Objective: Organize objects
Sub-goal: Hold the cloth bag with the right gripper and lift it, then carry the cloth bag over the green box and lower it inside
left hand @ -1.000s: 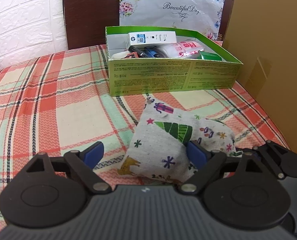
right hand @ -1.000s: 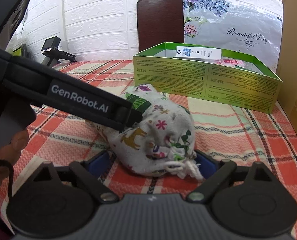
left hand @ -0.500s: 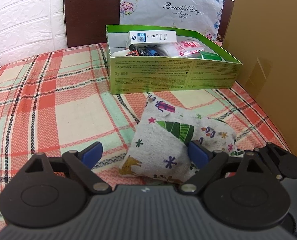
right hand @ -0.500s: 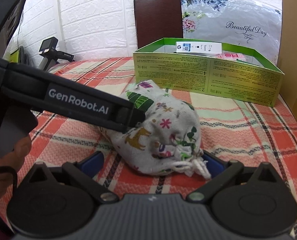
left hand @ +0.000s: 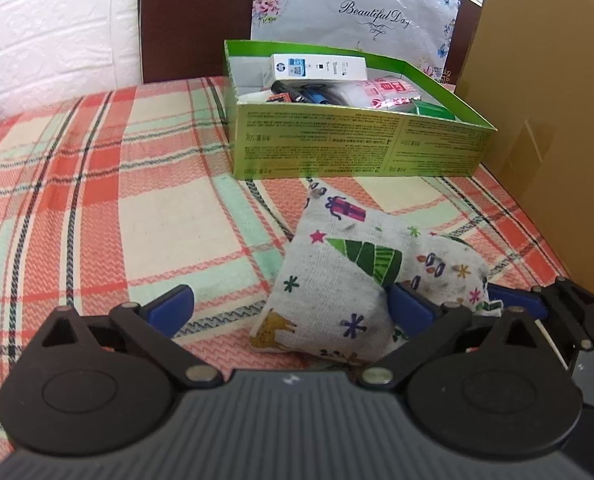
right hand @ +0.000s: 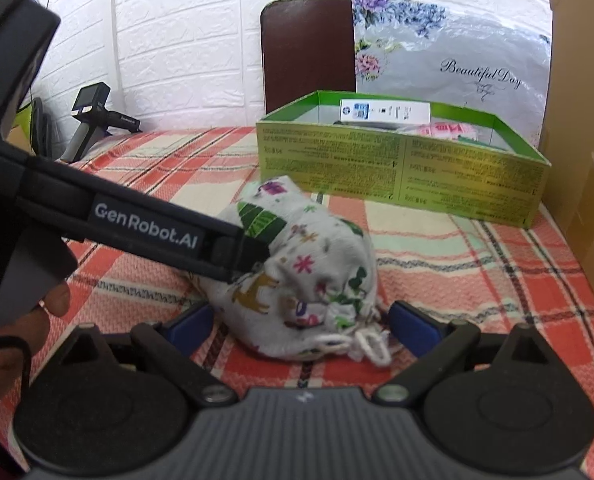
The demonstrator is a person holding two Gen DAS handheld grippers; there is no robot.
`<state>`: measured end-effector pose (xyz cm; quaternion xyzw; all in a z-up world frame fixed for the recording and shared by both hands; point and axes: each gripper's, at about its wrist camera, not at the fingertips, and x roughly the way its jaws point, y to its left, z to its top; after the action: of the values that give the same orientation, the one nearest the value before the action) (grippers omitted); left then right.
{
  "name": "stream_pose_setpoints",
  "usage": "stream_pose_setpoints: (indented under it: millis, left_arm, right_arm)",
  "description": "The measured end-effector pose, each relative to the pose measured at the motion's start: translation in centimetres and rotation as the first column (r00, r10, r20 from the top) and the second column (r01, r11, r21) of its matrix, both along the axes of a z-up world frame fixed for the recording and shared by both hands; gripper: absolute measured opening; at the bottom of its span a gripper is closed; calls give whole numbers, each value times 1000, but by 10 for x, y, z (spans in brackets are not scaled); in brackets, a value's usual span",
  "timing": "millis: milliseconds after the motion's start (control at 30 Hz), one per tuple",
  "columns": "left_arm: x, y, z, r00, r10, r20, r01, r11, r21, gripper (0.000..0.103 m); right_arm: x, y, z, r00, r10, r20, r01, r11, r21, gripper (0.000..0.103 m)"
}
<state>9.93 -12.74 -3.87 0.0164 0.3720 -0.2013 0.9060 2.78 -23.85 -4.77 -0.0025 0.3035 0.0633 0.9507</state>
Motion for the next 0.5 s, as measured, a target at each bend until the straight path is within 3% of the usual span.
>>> stream_pose_setpoints:
  millis: [100, 233, 267, 300, 367, 500]
  left_arm:
    - [-1, 7, -1, 1000, -8, -13, 7, 999, -31, 103]
    - [-8, 4, 2, 998, -61, 17, 62, 998, -31, 83]
    - [-8, 1, 3, 997, -79, 18, 80, 996, -36, 69]
    - [-8, -2, 3, 995, -99, 14, 100, 994, -50, 61]
    - [-13, -12, 9, 994, -96, 42, 97, 995, -24, 49]
    - [-14, -23, 33, 985, -136, 108, 140, 990, -33, 42]
  right_arm:
    - [-1, 1, 0, 1000, 8, 8, -8, 1000, -10, 94]
    - [0, 2, 0, 1000, 21, 11, -21, 1000, -11, 87]
    - [0, 2, -1, 1000, 30, 5, -30, 1000, -7, 75]
    - [1, 3, -2, 999, 45, -6, -45, 999, 3, 72]
    - [-3, 3, 1, 999, 51, 18, -51, 999, -7, 58]
    - [-9, 2, 16, 994, 37, 104, -34, 999, -32, 51]
